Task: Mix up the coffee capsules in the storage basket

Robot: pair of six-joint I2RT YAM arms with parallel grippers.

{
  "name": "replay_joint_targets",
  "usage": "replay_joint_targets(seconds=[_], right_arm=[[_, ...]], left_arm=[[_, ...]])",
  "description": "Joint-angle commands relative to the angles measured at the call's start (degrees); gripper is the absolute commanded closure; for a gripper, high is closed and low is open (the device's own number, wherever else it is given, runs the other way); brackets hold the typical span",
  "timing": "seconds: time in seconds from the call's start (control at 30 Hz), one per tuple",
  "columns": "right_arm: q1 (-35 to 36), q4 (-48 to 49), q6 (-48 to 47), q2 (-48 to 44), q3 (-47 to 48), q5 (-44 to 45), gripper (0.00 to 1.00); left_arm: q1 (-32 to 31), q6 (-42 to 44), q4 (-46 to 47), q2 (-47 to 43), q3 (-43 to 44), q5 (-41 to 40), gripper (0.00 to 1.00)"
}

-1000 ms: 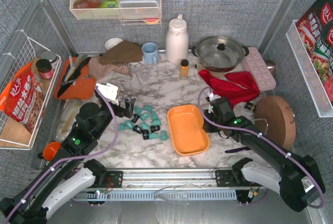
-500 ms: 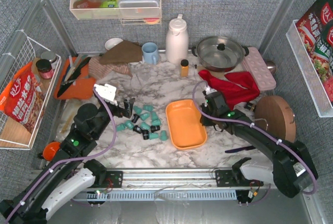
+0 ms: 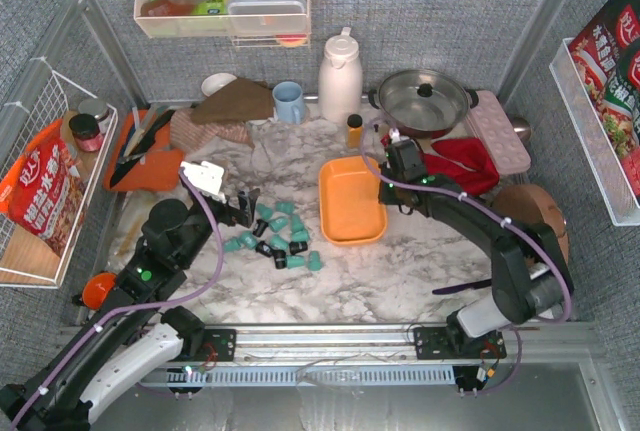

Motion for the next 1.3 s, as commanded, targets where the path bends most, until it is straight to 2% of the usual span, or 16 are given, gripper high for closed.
replay_joint_targets(seconds=[0.0, 0.27, 0.5, 0.63, 0.87, 1.1, 1.27], right_arm=[[-1.96, 4.24, 3.28, 4.41, 3.0, -4.15, 1.0], [-6.32, 8.73, 4.62, 10.39, 5.33, -10.57, 1.0], [-7.98, 8.01, 2.73, 12.06, 5.43, -12.37, 1.0], [-8.0, 7.41, 2.76, 11.85, 5.33, -12.02, 0.76], [-8.0, 2.49, 0.06, 7.3, 7.46, -10.38, 0.54], [-7.62, -5.84, -7.86, -3.28, 10.16, -7.88, 0.47], [-6.39, -3.22, -15.38, -15.29, 3.23, -7.75, 0.46]], left_arm=[[0.01, -0.28, 1.13, 0.01, 0.4, 0.34, 0.01], [0.01, -0.1, 1.05, 0.33, 0.4, 0.69, 0.01], [0.01, -0.1, 0.91, 0.93, 0.51, 0.97, 0.01], [0.06, -0.1, 0.87, 1.19, 0.54, 0.77, 0.01], [0.01, -0.1, 0.81, 2.13, 0.5, 0.7, 0.01], [0.01, -1.54, 0.41, 5.27, 0.69, 1.31, 0.01], [0.01, -4.28, -2.97, 10.79, 2.81, 0.47, 0.01]])
